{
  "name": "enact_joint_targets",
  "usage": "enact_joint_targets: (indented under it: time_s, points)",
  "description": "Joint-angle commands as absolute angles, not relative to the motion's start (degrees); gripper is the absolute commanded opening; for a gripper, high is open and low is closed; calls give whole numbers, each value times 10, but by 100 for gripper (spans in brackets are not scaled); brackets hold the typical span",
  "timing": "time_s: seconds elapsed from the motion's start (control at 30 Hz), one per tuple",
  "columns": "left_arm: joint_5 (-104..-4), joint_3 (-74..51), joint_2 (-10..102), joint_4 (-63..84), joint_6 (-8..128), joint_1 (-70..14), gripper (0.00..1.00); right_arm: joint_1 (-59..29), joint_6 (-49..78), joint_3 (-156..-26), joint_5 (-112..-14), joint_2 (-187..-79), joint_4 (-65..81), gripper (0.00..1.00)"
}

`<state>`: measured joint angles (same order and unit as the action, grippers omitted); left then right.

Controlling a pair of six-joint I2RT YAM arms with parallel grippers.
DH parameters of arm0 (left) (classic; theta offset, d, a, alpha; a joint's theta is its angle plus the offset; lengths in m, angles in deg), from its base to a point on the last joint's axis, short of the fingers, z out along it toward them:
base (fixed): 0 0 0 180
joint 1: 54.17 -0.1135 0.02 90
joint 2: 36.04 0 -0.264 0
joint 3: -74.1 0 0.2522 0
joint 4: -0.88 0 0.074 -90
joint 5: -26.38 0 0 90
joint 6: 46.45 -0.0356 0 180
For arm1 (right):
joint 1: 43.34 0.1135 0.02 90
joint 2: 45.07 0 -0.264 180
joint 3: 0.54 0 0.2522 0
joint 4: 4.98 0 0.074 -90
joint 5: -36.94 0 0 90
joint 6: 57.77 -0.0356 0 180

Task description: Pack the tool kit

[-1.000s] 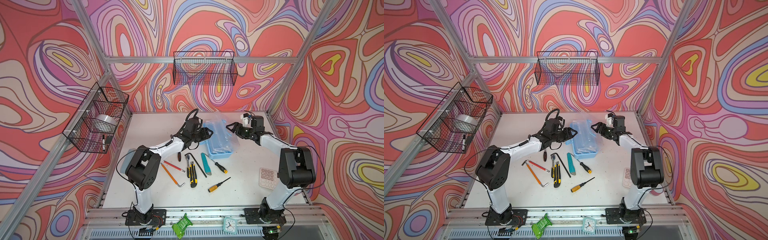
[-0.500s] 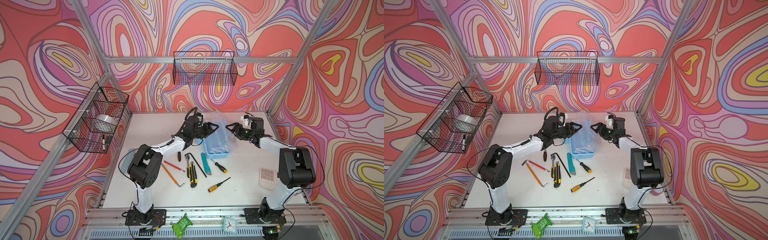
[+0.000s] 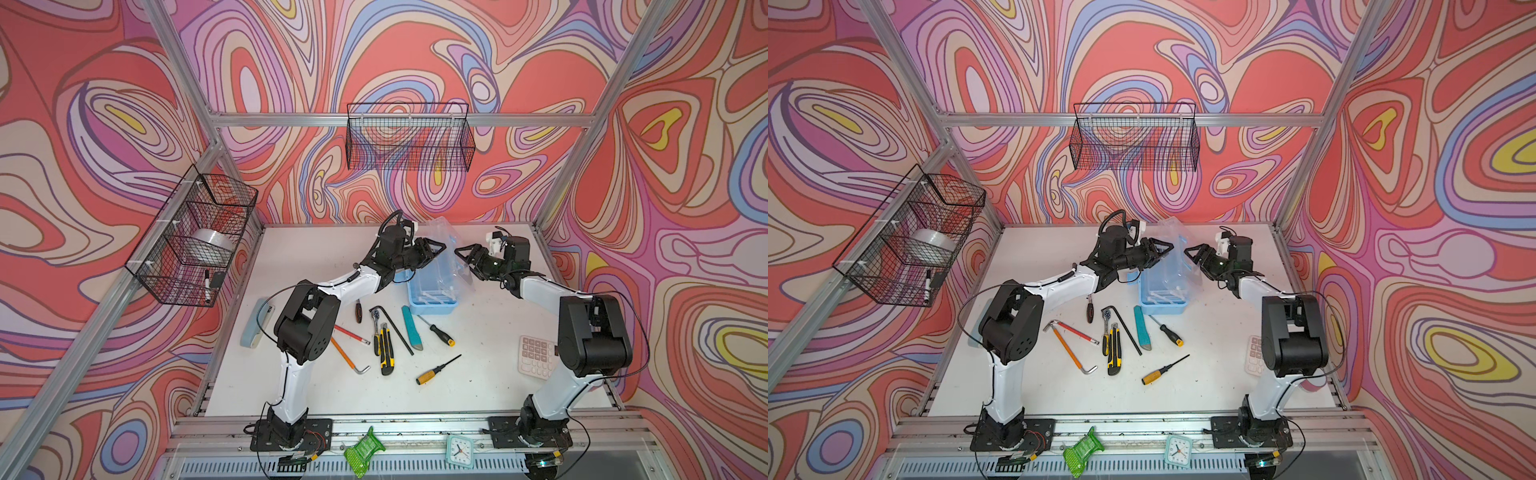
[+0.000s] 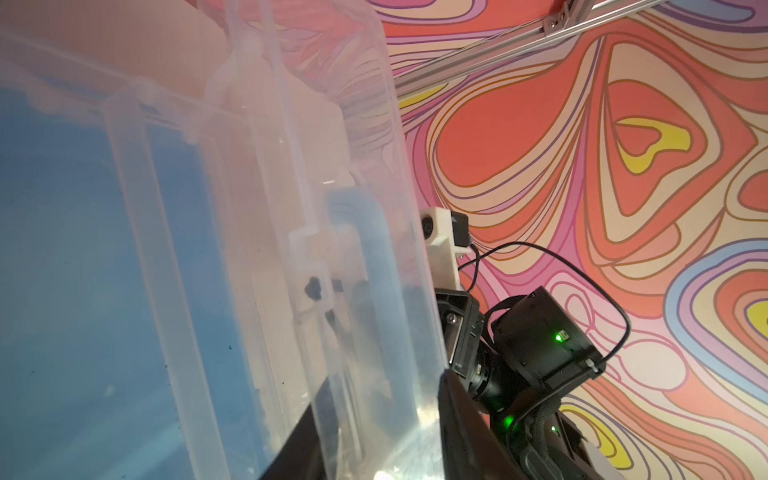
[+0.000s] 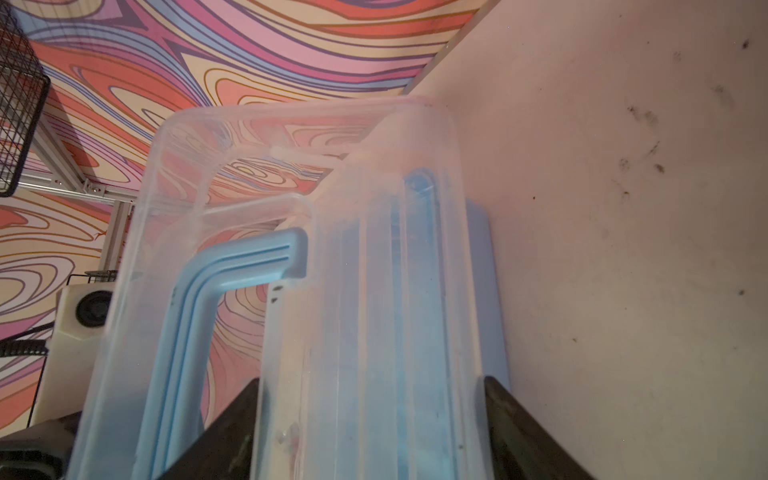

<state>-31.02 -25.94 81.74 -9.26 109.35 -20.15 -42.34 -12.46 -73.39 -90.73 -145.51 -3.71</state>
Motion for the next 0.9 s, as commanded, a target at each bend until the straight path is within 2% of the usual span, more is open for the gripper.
enact_joint_targets:
  time_s: [0.0,0.17,0.23,0.37,0.5,0.57,0.87]
  points:
    - [-288,-282,834,-132,1107,-192,29,-412,-130,-728,-918,-1448,-69,56]
    - [-286,-295,842,-137,1112,-192,20,-412,-119,-728,-915,-1448,-64,63]
    - [-285,-300,847,-149,1121,-193,17,-412,-119,-725,-916,-1450,-68,69]
    - [-286,-307,854,-163,1132,-192,14,-412,-118,-720,-917,-1451,-66,79]
    - [-285,-308,856,-172,1137,-191,12,-413,-110,-722,-913,-1452,-50,84]
    - [-287,-308,857,-174,1137,-191,12,-413,-106,-724,-907,-1451,-41,97]
    - [-287,-321,863,-166,1134,-193,11,-419,-73,-725,-869,-1434,10,98]
